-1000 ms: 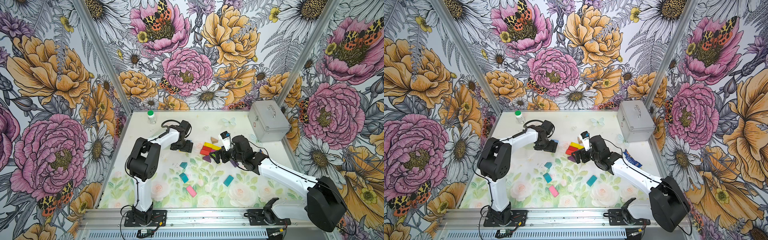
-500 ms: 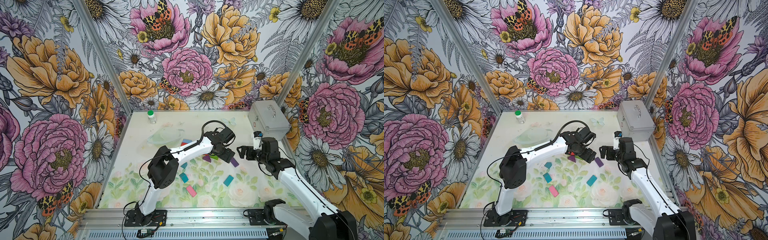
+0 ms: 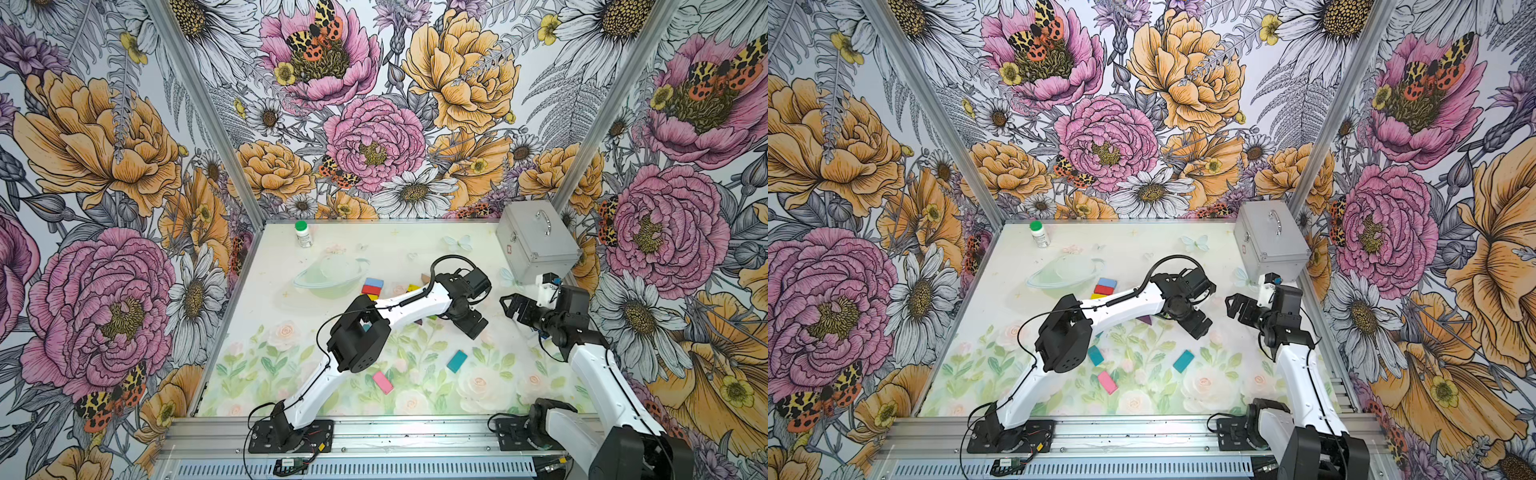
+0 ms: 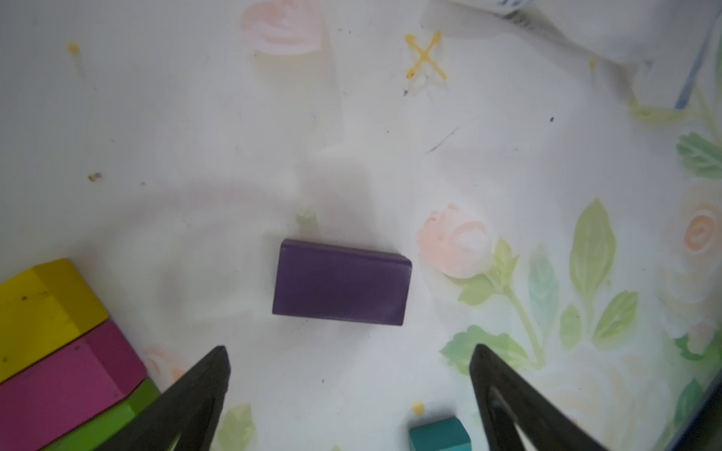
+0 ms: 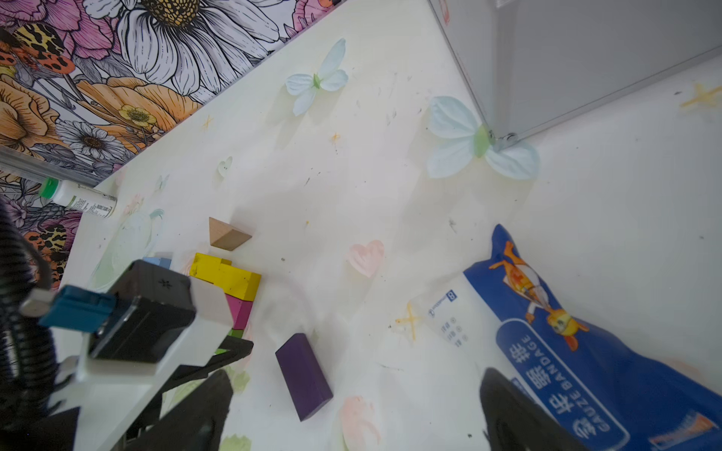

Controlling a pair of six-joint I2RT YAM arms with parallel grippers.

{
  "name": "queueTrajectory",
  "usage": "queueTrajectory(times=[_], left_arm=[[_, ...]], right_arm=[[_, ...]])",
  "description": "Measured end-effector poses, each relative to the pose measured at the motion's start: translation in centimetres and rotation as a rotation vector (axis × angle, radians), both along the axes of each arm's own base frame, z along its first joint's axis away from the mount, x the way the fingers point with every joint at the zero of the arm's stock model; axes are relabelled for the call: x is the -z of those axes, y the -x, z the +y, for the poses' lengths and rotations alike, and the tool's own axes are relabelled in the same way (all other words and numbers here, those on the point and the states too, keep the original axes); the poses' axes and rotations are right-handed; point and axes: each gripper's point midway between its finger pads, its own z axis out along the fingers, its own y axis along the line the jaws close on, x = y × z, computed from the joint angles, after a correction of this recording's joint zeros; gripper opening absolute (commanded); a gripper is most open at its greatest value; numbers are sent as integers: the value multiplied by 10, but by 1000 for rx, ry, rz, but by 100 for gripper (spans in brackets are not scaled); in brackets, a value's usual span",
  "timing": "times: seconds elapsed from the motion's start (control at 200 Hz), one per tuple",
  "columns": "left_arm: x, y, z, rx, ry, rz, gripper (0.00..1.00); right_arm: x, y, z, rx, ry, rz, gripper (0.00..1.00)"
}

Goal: Assemble a piece of candy with building blocks
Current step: Pick up the building block from the center of the board, then assemble the building block at the center of the board.

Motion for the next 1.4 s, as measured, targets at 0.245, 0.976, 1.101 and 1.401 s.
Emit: queueTrajectory(times=[0.245, 0.976, 1.101, 1.401], left_arm=[[22, -10, -5, 33, -40, -33, 92], [4, -33, 14, -3, -32, -57, 42], [-48, -47, 47, -77, 18, -88, 42], [-127, -83, 192, -380, 88, -174, 43]], right_arm=[[0, 3, 4, -18, -30, -2, 100], [-4, 12, 21, -45, -82, -20, 99], [0, 22, 46, -109, -96, -6, 98], [45, 72, 109, -276, -102, 155, 95]])
